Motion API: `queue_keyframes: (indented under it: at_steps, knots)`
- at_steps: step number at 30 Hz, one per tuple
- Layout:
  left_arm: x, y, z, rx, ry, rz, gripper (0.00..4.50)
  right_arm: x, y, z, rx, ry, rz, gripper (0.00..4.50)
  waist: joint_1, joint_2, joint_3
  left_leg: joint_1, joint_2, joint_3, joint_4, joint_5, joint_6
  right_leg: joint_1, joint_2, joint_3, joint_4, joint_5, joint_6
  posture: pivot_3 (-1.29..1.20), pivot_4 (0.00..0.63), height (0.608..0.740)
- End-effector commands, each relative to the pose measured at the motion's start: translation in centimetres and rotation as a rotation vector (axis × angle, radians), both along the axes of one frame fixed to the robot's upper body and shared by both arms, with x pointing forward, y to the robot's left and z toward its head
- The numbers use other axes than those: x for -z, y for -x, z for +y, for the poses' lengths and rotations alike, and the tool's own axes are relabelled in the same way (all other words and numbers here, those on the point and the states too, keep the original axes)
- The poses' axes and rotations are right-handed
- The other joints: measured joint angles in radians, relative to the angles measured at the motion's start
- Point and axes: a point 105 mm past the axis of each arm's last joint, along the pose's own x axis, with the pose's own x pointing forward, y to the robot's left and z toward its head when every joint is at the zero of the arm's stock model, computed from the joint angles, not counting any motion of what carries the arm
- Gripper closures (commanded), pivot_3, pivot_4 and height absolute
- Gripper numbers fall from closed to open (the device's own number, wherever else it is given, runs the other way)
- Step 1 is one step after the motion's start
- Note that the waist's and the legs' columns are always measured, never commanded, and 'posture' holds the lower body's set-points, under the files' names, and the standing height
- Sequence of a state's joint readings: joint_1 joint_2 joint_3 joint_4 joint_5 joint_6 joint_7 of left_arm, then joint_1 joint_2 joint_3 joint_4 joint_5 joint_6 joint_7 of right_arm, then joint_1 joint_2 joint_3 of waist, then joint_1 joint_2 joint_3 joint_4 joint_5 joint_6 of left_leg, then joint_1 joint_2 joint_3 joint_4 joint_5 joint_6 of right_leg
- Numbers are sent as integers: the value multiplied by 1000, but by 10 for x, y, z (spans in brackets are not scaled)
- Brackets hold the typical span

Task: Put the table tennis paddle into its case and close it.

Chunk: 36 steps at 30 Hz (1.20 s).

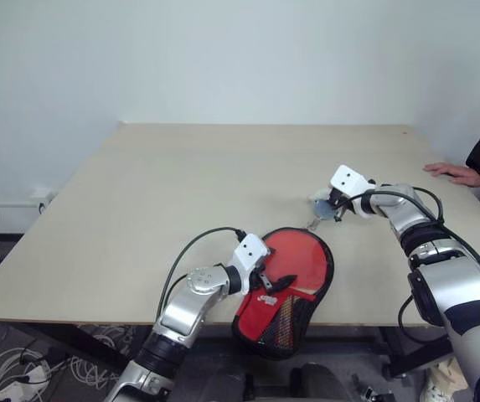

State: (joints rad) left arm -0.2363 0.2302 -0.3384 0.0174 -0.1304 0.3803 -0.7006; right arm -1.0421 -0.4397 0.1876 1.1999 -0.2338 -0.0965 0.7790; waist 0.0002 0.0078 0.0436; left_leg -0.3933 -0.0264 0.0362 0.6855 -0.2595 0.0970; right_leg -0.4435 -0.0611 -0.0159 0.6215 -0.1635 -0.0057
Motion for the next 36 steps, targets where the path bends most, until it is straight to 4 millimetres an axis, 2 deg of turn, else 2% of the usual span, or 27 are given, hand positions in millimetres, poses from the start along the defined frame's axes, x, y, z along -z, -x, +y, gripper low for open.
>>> queue_keyframes:
  at_steps: [1,6,22,30,36]
  knots:
    - [19,7,1,14,-43,67,0,-33,-4,-1,-16,-104,-57,4085,0,0,0,0,0,1,0,0,0,0,-2,0,0,0,0,0,0,729]
    - [20,10,0,49,-53,79,0,-43,0,10,-69,-179,-54,4085,-1,0,0,0,0,2,0,0,0,0,-6,-2,0,0,0,0,0,729]
    - [14,-3,1,73,-131,71,0,-41,7,17,-110,-201,-35,4085,0,0,0,0,0,3,-1,0,0,-1,-8,-3,0,0,1,0,0,729]
    - [16,-2,1,71,-130,84,0,-42,3,3,-55,-159,-72,4085,0,0,0,0,0,3,-1,0,0,-1,-8,-3,0,0,1,0,0,729]
    - [17,-1,0,76,-128,86,0,-37,4,-16,-41,-67,-76,4085,1,0,0,0,0,3,-1,0,0,-1,-8,-3,0,0,1,0,0,729]
